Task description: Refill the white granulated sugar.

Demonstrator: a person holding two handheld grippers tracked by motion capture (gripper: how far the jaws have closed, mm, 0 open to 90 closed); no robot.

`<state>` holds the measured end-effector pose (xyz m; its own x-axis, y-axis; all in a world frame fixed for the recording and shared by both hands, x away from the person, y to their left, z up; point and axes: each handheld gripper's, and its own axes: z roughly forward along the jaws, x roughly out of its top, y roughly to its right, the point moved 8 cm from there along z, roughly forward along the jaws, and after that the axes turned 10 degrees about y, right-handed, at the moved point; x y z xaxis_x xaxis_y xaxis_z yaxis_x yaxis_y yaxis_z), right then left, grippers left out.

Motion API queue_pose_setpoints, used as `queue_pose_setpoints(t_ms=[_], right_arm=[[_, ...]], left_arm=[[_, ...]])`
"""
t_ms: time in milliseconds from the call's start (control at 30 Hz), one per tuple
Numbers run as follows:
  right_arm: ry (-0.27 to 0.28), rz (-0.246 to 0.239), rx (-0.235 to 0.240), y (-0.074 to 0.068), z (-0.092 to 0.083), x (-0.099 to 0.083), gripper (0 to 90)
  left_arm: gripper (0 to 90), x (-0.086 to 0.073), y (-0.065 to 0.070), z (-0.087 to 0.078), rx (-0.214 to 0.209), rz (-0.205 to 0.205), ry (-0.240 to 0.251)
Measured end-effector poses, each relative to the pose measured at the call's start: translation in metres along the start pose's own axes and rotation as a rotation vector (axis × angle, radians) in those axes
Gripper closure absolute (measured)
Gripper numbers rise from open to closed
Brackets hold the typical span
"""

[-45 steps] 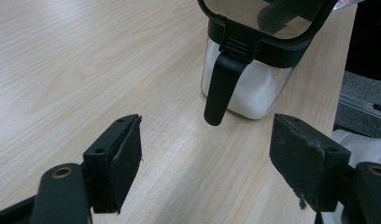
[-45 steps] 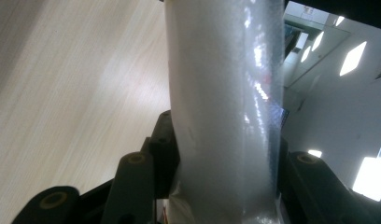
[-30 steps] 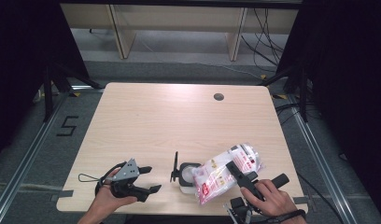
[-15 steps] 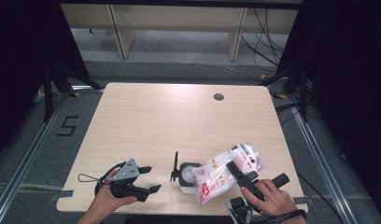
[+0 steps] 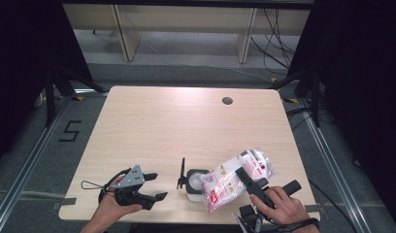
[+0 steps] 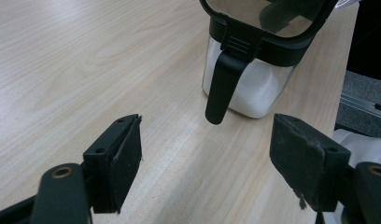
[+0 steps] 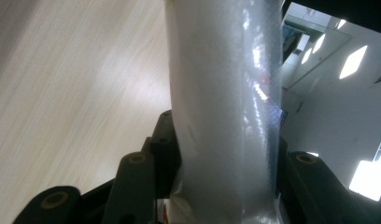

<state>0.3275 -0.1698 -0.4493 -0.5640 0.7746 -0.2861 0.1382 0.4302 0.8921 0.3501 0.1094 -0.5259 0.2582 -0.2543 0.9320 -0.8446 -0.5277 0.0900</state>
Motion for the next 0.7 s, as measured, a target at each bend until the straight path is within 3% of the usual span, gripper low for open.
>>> queue_pose_setpoints(t_ms=[267, 433, 567, 600, 700], right_arm=[[0.006, 0.015, -0.013, 0.0009, -0.0011, -0.0001, 61.0], [-0.002, -0.009, 0.01, -0.0037, 0.0022, 0.0009, 61.6], [0.004, 0.001, -0.004, 0.0002, -0.0003, 0.0013, 61.7], [0.009, -0.007, -0.005, 0.0019, -0.0002, 0.0015, 61.7], [-0.001, -0.004, -0.002, 0.0005, -0.0002, 0.001, 61.8]], left_arm=[[25.0, -0.0005, 0.0001, -0.0006, -0.001, -0.001, -0.01], [25.0, -0.0002, -0.0003, -0.0003, 0.0, -0.001, -0.004], [25.0, -0.0005, -0.0003, -0.0007, 0.002, 0.001, -0.01], [25.0, -0.0006, 0.0007, -0.0001, 0.006, -0.018, -0.004], [25.0, -0.0005, 0.0001, -0.0006, -0.002, -0.001, -0.009]])
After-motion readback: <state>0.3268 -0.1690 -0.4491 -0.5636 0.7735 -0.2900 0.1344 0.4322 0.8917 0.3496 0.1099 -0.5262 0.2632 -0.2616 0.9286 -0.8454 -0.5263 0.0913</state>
